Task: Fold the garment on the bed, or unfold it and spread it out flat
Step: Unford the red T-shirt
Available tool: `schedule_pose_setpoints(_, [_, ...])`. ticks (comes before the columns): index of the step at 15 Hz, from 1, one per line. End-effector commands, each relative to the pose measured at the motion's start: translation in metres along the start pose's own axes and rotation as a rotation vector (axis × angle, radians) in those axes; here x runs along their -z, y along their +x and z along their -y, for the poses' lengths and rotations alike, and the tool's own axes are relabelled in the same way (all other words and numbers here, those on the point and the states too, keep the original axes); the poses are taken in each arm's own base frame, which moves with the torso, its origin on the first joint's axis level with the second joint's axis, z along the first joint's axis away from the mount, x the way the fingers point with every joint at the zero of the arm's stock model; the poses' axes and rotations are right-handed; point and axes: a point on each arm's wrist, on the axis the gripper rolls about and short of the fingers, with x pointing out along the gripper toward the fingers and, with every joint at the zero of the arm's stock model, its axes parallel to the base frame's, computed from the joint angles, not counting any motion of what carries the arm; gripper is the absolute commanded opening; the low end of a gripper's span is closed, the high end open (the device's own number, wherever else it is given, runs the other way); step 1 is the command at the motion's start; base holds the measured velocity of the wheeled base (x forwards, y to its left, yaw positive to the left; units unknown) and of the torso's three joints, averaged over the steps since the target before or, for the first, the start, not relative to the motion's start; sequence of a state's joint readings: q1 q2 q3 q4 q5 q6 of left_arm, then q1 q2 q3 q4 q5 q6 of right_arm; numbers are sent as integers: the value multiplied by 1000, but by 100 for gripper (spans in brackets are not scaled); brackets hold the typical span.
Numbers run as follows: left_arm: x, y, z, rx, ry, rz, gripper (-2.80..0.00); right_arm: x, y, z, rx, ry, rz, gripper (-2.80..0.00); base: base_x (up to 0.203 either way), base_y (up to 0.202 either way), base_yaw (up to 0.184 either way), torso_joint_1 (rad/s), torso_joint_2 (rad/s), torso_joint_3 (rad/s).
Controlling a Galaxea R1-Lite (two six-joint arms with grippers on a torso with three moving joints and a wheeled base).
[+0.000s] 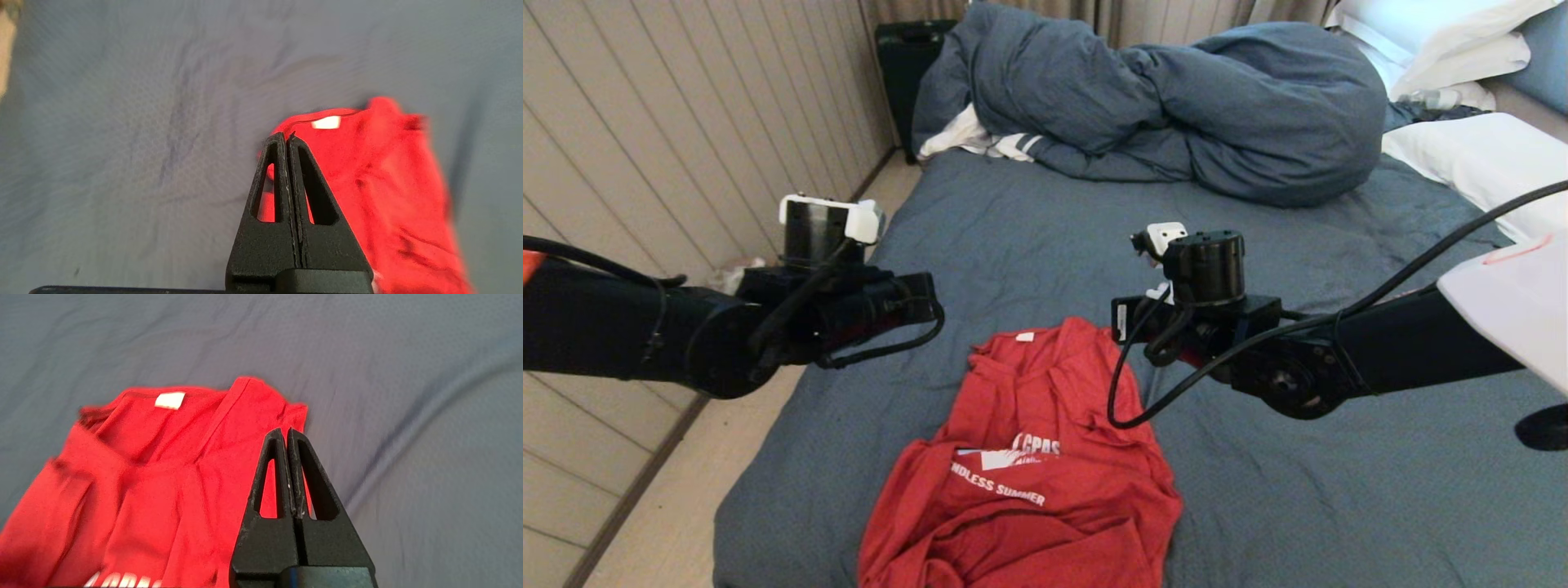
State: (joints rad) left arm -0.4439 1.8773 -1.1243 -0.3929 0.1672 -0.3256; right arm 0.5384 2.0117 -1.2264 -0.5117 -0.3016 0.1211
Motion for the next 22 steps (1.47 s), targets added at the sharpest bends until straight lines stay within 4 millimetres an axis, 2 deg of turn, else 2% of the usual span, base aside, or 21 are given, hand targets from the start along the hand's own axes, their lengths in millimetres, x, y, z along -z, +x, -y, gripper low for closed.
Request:
schedule_pose_setpoints(1, [31,43,-6,-39,15,-88,-280,5,17,5,17,1,-8,-280,0,0,0,0,0,0])
schedule_pose_setpoints(2, [40,55,-7,-41,19,-93,-280,3,21,8,24,2,1,-280,0,0,0,0,0,0])
schedule_pose_setpoints(3, [47,65,-7,-37,22,-87,0,-1,25,11,32,4,13,-280,0,0,0,0,0,0])
schedule_pose_setpoints(8, [75,79,9,1,50,-123,0,-3,35,20,37,-3,23,-280,0,0,0,0,0,0])
schedule_pose_setpoints(13, [109,105,10,5,106,-110,0,-2,39,25,48,-1,23,-280,0,0,0,0,0,0])
schedule_pose_setpoints(17, [114,117,10,-13,109,-83,0,-1,41,25,48,-1,23,-280,0,0,0,0,0,0])
schedule_pose_setpoints(18, [117,120,10,-14,109,-87,-280,-1,41,26,51,0,25,-280,0,0,0,0,0,0])
schedule_pose_setpoints(22, [127,126,8,-15,113,-94,-280,-2,41,26,52,1,29,-280,0,0,0,0,0,0])
